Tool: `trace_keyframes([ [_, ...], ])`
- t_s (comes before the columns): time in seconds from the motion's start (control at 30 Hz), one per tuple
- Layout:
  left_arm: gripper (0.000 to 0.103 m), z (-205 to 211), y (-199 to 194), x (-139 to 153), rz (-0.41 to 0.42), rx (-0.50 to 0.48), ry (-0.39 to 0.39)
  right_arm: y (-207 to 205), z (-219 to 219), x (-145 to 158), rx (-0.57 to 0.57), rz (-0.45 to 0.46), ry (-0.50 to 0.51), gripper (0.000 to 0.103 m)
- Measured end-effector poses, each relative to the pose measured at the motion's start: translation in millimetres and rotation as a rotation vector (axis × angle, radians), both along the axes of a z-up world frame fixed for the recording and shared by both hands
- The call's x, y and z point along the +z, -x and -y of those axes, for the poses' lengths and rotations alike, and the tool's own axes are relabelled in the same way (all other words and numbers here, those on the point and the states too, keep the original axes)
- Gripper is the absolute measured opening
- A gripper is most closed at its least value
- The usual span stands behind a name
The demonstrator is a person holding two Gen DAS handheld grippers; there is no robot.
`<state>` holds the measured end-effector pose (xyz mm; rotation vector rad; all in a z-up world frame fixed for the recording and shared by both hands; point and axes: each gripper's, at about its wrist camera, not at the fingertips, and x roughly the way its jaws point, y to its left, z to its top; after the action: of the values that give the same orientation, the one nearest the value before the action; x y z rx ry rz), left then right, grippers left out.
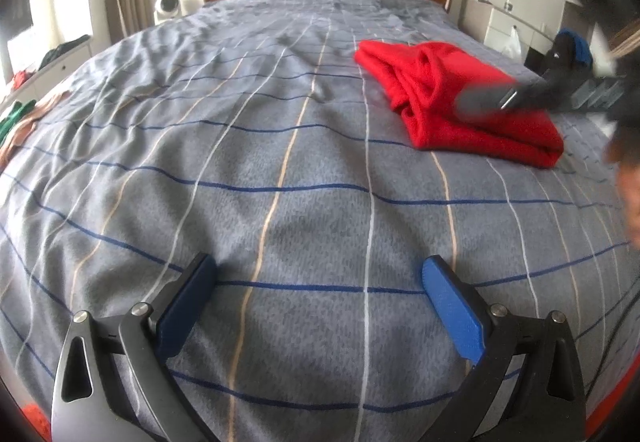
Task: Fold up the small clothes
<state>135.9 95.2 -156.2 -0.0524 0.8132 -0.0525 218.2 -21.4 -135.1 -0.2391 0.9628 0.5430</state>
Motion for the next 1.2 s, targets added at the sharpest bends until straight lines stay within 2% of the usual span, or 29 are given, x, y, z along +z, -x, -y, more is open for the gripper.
trace_keyframes([
  [0.07, 0.102, 0, -1, 0, -0.001, 0.002, 0.001, 9, 13, 23, -0.02, 0.047, -0.044, 0.046],
  [0.13, 0.102, 0, -1, 0, -0.002, 0.002, 0.001, 13, 31, 43, -0.074, 0.116, -0.046, 0.046],
  [0.23, 0.102, 1, -2, 0, 0.001, 0.002, -0.005, 18, 58, 45, -0.177, 0.18, 0.005, 0.046],
  [0.3, 0.102, 1, -1, 0, 0.003, 0.001, -0.009, 12, 72, 23, -0.235, 0.125, 0.009, 0.046],
  [0.4, 0.102, 1, 1, 1, 0.001, -0.007, -0.015, 2, 82, -25, -0.279, -0.017, 0.028, 0.047],
  [0.47, 0.102, -1, 6, 7, -0.011, -0.014, -0.006, 10, 83, -23, -0.286, 0.023, 0.008, 0.048],
  [0.53, 0.102, -7, 9, 17, -0.005, -0.027, 0.037, 18, 91, -11, -0.283, 0.015, -0.051, 0.051],
  [0.6, 0.102, -11, 1, 35, 0.01, -0.05, 0.122, 26, 106, 5, -0.295, 0.017, -0.12, 0.064],
  [0.63, 0.102, -11, -8, 46, 0.013, -0.072, 0.175, 27, 112, 10, -0.306, 0.027, -0.144, 0.079],
  [0.67, 0.102, -8, -22, 59, 0.014, -0.099, 0.222, 28, 122, 17, -0.325, 0.041, -0.172, 0.088],
  [0.73, 0.102, 2, -57, 82, 0.016, -0.152, 0.279, 21, 143, 24, -0.377, 0.042, -0.228, 0.09],
  [0.83, 0.102, 19, -119, 89, -0.052, -0.202, 0.312, -11, 171, 22, -0.445, -0.031, -0.349, 0.09],
  [0.93, 0.102, 23, -184, 68, -0.152, -0.096, 0.273, -50, 187, 7, -0.477, -0.114, -0.44, 0.09],
  [1.0, 0.102, 21, -211, 46, -0.237, -0.058, 0.3, -75, 192, -7, -0.49, -0.17, -0.501, 0.09],
  [1.13, 0.102, 29, -224, 18, -0.338, -0.062, 0.277, -111, 187, -39, -0.507, -0.267, -0.615, 0.09],
  [1.2, 0.102, 40, -220, 15, -0.338, -0.087, 0.26, -121, 169, -51, -0.476, -0.294, -0.58, 0.086],
])
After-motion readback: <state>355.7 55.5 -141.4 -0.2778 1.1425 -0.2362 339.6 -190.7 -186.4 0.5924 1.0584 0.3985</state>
